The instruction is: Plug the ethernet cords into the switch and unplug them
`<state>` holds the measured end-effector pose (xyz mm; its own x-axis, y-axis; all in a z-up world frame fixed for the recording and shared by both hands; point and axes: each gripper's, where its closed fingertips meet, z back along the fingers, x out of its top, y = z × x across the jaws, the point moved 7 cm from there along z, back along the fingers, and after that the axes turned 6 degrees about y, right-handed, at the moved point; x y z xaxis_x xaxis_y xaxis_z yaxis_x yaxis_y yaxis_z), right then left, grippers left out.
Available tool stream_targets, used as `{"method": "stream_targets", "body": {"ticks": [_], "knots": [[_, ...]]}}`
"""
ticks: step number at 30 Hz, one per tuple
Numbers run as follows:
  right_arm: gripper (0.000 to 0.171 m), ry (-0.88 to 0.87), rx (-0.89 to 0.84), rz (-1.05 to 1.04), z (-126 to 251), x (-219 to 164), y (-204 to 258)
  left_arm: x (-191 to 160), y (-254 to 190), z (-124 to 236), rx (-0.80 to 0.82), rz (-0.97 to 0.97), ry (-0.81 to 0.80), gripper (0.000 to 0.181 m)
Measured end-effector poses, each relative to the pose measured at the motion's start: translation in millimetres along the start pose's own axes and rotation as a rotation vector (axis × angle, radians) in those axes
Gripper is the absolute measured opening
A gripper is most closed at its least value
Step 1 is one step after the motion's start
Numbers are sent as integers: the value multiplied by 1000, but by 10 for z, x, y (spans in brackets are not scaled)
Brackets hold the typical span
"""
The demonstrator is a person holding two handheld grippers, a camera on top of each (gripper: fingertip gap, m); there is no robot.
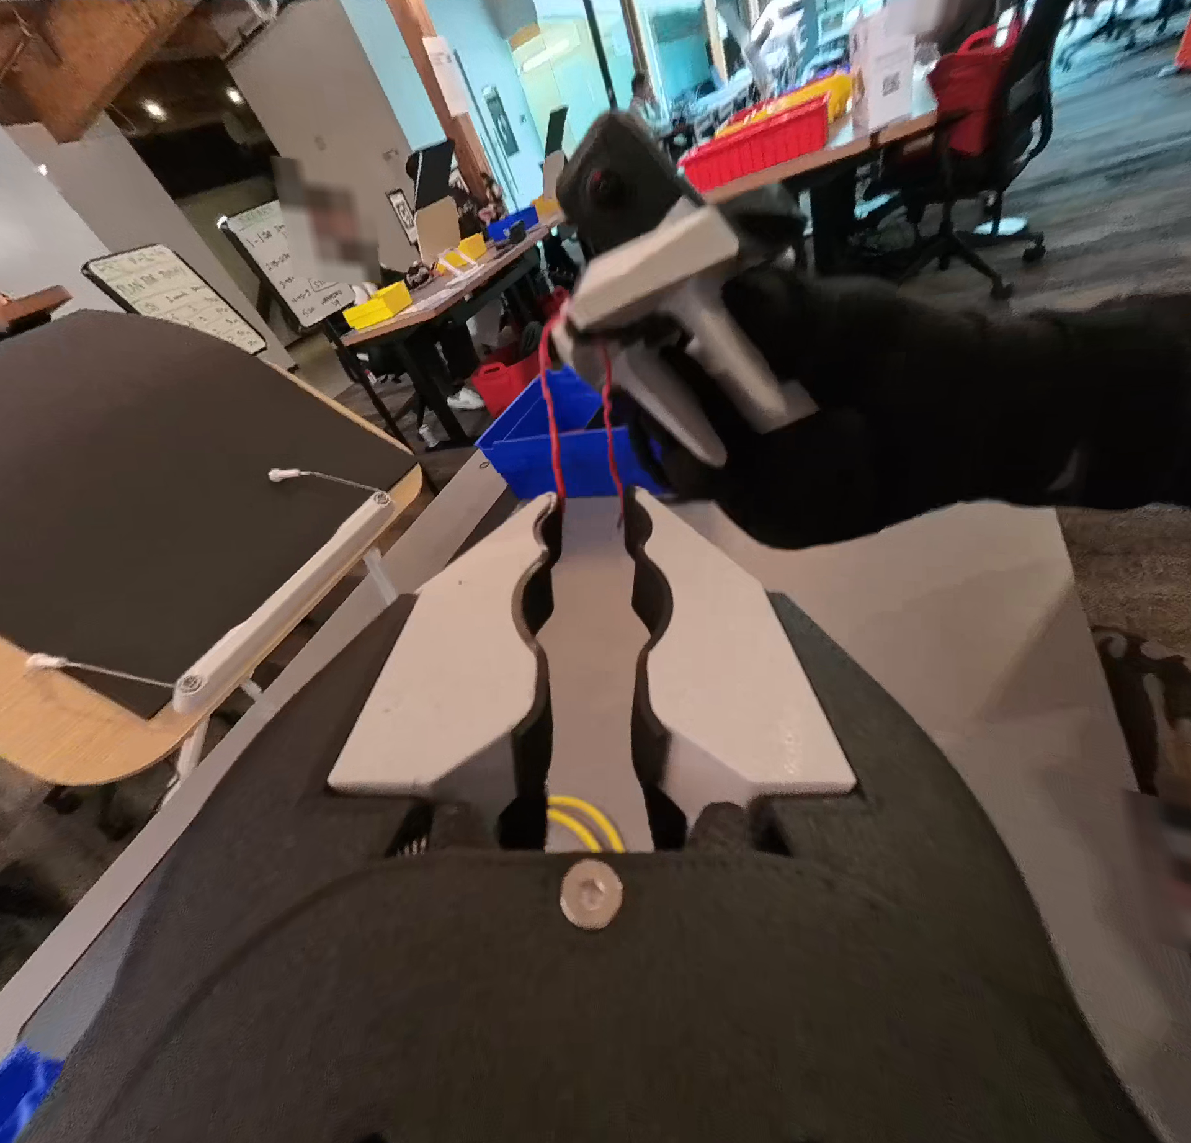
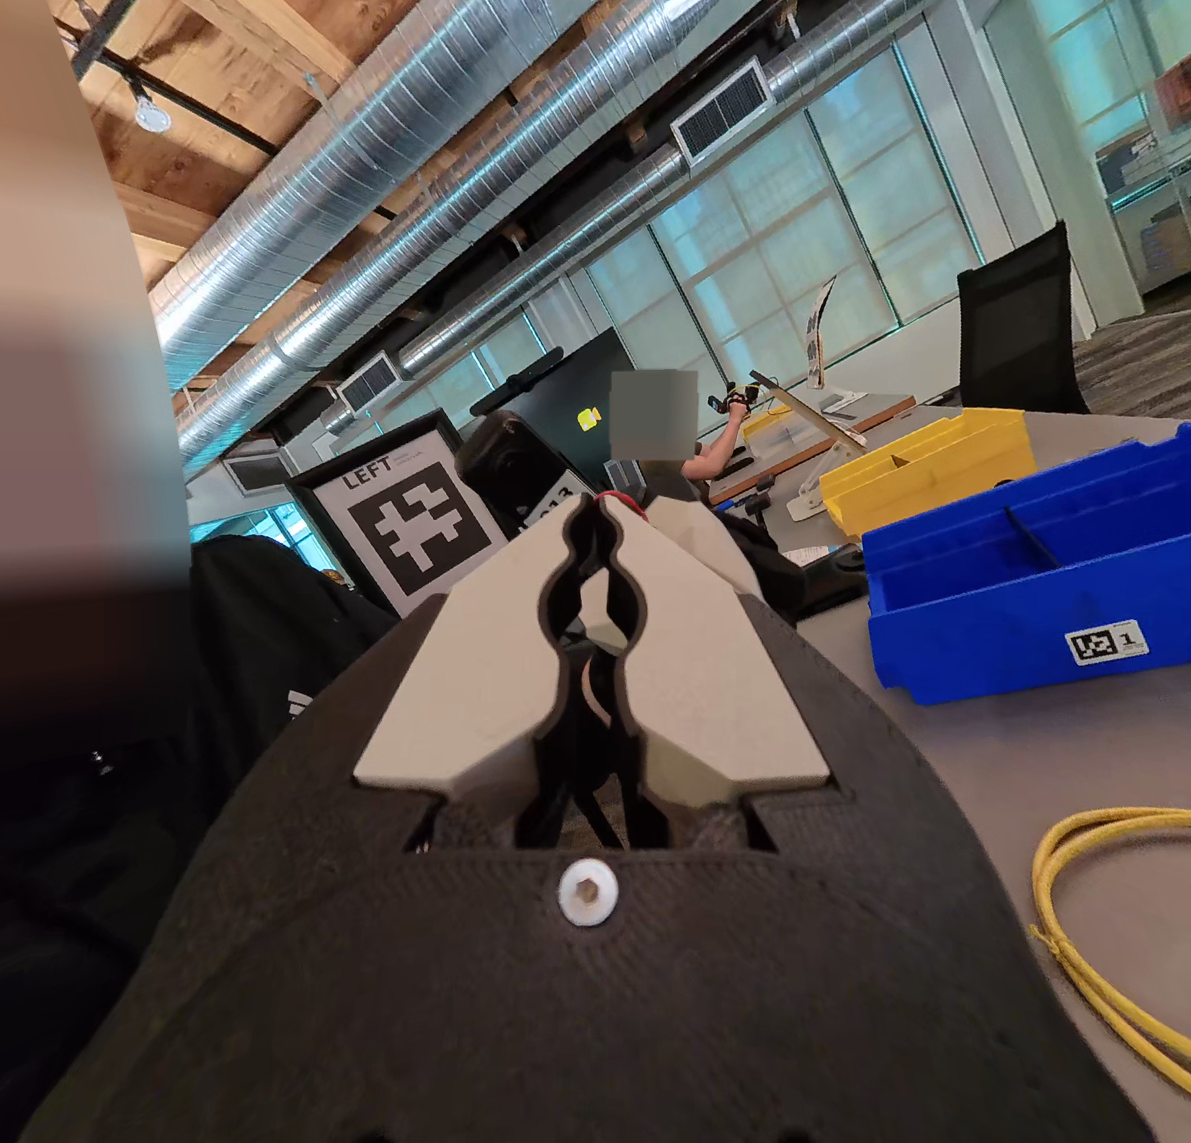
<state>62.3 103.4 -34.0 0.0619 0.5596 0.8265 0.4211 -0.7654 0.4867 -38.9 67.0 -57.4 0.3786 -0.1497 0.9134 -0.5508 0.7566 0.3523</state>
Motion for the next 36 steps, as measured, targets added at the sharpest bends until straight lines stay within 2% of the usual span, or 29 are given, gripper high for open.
{"method": "stream_targets", "body": {"ticks": [3,6,10,12,13,16,19,22,25,28,33,36], "knots": [[0,-21,-4,20,58,65,35,-184,45,-38,-12,-4,62,14],[0,-45,-27,27,167,138,34,-429,210,-31,17,47,119,23],[0,-63,-66,39,339,218,10,-1013,600,-12,142,166,374,33],[0,-69,-77,41,419,243,-11,-1396,763,12,214,261,584,40],[0,-74,-82,39,456,251,-28,-1601,778,6,191,313,703,51],[0,-84,-85,22,530,252,-73,-2039,741,-51,156,486,904,61],[0,-78,-87,19,550,228,-109,-2347,760,-121,234,444,1039,60],[0,-81,-85,5,563,203,-153,-2569,827,-203,251,521,1065,56],[0,-88,-82,-10,578,186,-193,-2629,925,-321,247,603,1010,39],[0,-92,-78,-17,587,181,-217,-2650,976,-402,250,610,971,6],[0,-92,-92,-21,628,171,-275,-2614,945,-449,203,592,882,3],[0,-98,-107,-29,680,161,-321,-2431,930,-405,208,543,809,3]]}}
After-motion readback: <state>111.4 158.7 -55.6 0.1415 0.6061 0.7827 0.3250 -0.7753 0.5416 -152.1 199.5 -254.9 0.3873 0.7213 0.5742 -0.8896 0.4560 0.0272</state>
